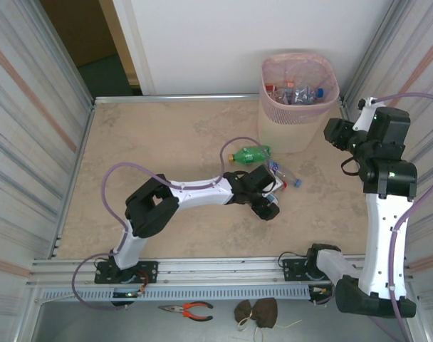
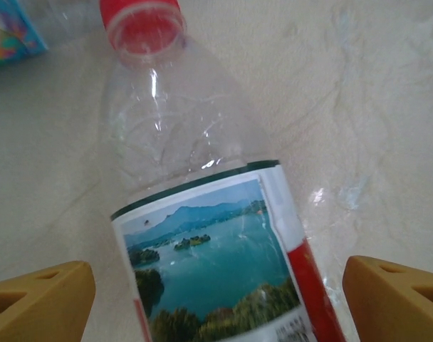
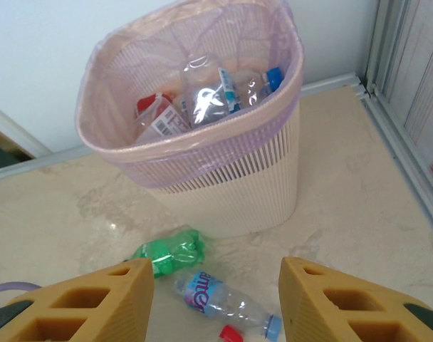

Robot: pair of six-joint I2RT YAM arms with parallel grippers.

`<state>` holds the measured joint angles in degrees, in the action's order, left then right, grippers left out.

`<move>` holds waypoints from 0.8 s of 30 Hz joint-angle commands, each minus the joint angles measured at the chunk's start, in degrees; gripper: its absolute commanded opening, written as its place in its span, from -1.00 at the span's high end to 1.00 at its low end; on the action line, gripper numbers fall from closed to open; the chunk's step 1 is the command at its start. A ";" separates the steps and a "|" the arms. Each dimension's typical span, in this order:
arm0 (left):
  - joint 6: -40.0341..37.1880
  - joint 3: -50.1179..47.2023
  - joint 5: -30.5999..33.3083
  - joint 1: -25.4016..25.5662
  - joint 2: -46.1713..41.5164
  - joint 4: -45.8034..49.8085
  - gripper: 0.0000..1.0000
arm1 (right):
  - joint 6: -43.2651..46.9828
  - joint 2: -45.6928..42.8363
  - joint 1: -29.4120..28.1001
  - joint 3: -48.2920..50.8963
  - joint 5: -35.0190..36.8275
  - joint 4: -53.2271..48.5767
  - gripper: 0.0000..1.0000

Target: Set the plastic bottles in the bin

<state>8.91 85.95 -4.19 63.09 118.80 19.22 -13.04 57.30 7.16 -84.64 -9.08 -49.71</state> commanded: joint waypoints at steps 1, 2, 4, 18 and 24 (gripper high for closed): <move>0.12 1.77 0.40 0.44 0.90 3.01 -0.71 | -0.23 -2.13 0.44 0.76 -1.38 -0.27 0.03; 0.15 1.72 0.16 0.43 0.90 3.08 -0.66 | -0.23 -2.27 0.55 1.04 -1.45 -0.29 0.03; 0.12 1.69 0.06 0.45 0.89 3.35 -0.54 | -0.23 -2.47 0.56 1.47 -1.46 -0.25 0.03; -0.63 -4.83 2.93 0.70 -8.75 2.01 -0.23 | -3.88 -4.93 0.49 3.52 -4.78 0.33 0.03; -1.31 -11.63 2.79 0.72 -18.70 -3.43 -0.22 | -11.63 -7.53 0.49 7.91 -11.77 4.03 0.02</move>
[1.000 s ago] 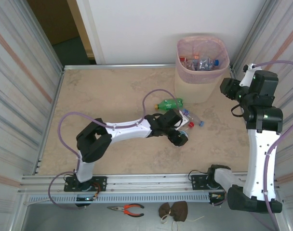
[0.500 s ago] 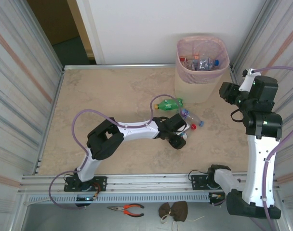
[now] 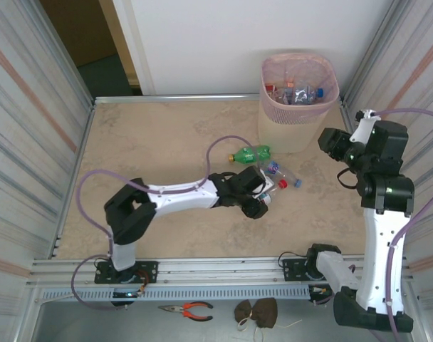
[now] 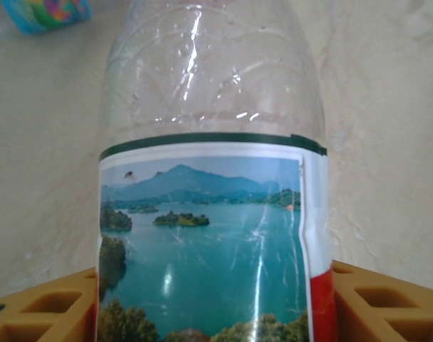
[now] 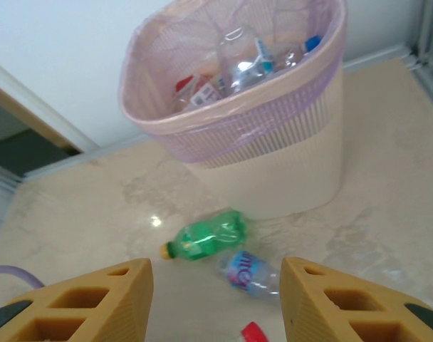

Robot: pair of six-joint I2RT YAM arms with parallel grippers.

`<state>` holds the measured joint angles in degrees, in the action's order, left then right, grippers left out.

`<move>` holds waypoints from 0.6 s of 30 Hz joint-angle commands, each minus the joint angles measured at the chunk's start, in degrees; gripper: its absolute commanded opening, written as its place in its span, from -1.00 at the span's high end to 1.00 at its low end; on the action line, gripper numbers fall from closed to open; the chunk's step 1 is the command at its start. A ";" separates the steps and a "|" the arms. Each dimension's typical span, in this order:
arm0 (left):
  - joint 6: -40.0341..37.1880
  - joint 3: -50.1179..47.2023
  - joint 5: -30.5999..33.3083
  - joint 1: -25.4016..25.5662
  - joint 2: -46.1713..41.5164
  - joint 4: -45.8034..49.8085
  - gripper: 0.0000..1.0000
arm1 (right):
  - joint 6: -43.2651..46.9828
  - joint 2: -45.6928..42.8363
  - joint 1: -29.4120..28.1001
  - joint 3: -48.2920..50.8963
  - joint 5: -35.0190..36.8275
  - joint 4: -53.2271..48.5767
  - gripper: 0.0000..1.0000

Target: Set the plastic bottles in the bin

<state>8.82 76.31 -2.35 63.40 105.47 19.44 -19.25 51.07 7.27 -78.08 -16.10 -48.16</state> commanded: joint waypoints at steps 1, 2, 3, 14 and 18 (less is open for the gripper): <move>-1.58 -2.94 0.86 0.40 -7.28 -4.53 -0.22 | -6.85 -1.78 0.35 2.17 -5.98 3.14 0.02; -1.85 -3.84 0.77 0.41 -8.86 -5.46 -0.23 | -8.19 -2.22 0.28 2.76 -7.20 3.92 0.01; -2.24 -5.04 0.52 0.32 -10.72 -6.84 -0.22 | -9.72 -2.73 0.29 3.59 -8.59 4.80 0.01; -5.64 -12.26 -5.62 -0.88 -26.77 -18.76 -0.21 | -23.83 -6.12 -1.95 12.02 -18.65 16.48 -0.20; -5.47 -11.77 -7.09 -1.18 -28.84 -18.89 -0.21 | -25.09 -4.69 -5.85 12.77 -19.90 17.38 -0.25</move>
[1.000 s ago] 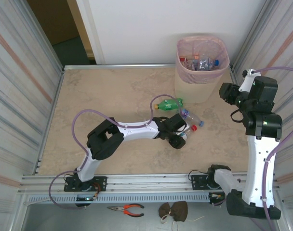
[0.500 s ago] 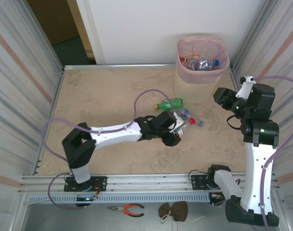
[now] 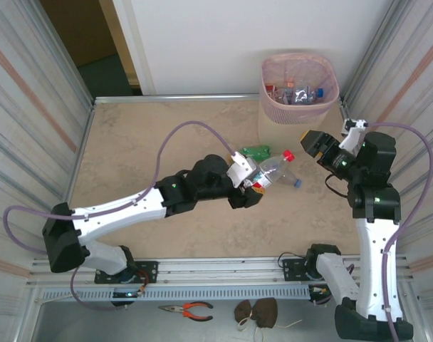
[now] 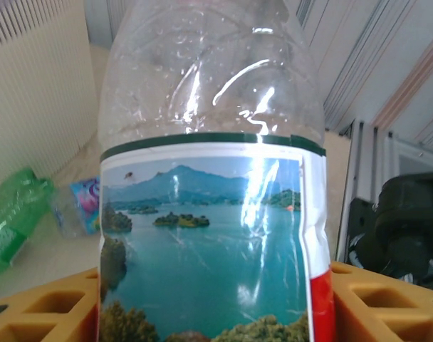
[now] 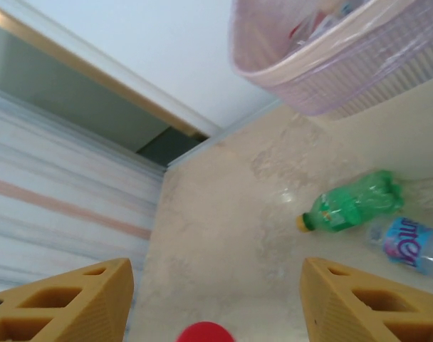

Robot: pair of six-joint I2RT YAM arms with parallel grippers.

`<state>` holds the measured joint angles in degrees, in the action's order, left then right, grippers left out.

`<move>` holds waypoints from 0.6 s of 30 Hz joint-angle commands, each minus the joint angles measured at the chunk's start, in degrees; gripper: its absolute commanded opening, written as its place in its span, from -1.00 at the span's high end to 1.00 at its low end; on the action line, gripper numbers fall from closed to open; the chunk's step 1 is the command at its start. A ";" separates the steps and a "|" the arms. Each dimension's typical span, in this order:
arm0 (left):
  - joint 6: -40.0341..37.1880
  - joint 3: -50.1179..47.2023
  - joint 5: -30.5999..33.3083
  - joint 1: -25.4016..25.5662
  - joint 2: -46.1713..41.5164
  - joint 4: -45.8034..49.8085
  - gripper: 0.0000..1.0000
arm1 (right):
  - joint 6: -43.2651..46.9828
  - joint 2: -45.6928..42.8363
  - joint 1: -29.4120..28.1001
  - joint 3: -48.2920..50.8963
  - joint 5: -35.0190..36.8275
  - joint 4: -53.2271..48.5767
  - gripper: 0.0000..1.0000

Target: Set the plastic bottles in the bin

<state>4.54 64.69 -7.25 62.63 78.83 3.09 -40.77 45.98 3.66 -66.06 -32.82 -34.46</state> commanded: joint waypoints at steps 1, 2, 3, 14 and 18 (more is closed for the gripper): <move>-1.04 -0.02 -2.17 -0.40 -2.51 -2.54 -0.21 | -3.84 0.60 -3.49 0.92 -3.10 4.15 -0.25; -0.88 -0.03 -2.15 -0.45 -2.78 -2.77 -0.21 | -4.31 0.77 -4.92 1.28 -2.77 4.80 -0.25; -0.84 -0.01 -2.21 -0.47 -3.01 -3.04 -0.20 | -4.72 0.78 -6.42 1.69 -2.33 5.50 -0.25; -0.07 0.36 0.02 -0.77 -3.66 -3.29 -0.18 | -7.58 0.08 -16.80 4.27 4.26 8.08 0.07; 0.30 -0.02 0.66 -0.85 -3.56 -3.46 -0.17 | -8.02 0.39 -17.63 4.02 5.40 8.53 0.17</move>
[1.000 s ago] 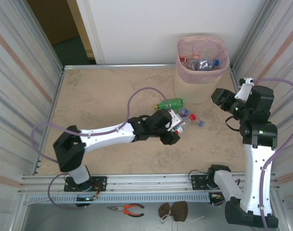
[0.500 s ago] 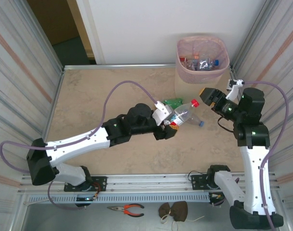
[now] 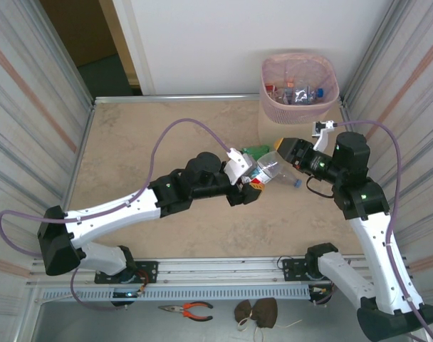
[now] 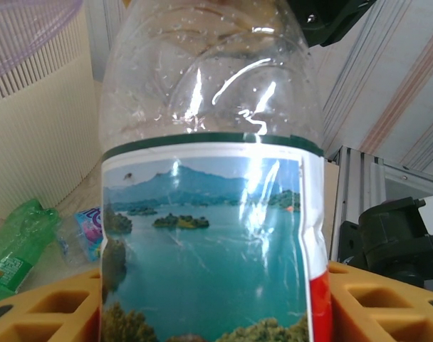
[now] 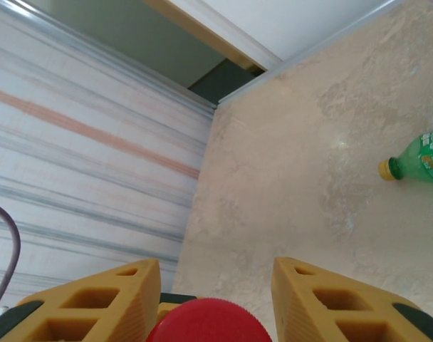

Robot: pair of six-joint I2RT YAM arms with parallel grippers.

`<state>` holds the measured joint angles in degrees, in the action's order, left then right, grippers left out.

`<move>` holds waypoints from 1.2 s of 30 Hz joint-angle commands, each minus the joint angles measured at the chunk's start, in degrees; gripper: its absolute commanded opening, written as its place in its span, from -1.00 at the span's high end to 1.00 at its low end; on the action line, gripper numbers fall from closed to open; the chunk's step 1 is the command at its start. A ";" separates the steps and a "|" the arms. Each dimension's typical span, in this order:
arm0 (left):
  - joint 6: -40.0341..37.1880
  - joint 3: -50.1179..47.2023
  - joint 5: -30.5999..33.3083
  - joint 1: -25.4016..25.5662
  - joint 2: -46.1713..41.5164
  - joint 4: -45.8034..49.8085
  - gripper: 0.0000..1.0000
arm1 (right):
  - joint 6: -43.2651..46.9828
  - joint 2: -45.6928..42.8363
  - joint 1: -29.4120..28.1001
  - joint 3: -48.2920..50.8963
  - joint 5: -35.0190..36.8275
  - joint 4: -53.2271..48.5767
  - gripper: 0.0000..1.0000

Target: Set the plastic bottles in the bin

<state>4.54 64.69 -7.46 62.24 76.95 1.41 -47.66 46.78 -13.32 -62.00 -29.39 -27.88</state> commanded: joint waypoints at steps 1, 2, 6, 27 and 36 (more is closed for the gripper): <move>0.37 -0.16 0.96 -0.47 -1.74 -1.85 -0.17 | -1.23 -0.47 -0.82 -0.06 2.14 1.87 0.20; 0.37 -0.32 1.05 -0.45 -1.76 -1.94 -0.17 | -1.21 -0.38 -1.05 -0.20 2.48 1.93 0.21; 0.58 -0.59 1.15 -0.62 -1.80 -2.24 -0.20 | -1.39 0.13 -1.86 -0.36 3.75 2.21 0.31; -1.31 -5.87 6.54 -2.54 -12.50 2.06 -0.61 | 9.34 19.34 8.29 -24.60 11.24 5.35 0.36; 0.25 -8.87 6.49 -4.72 -15.16 1.58 -0.64 | 10.31 35.36 16.62 -38.81 15.87 14.75 0.37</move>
<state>4.34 56.49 -1.41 58.24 62.92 3.18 -39.48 78.30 1.50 -96.14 -16.08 -18.31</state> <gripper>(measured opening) 0.818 0.342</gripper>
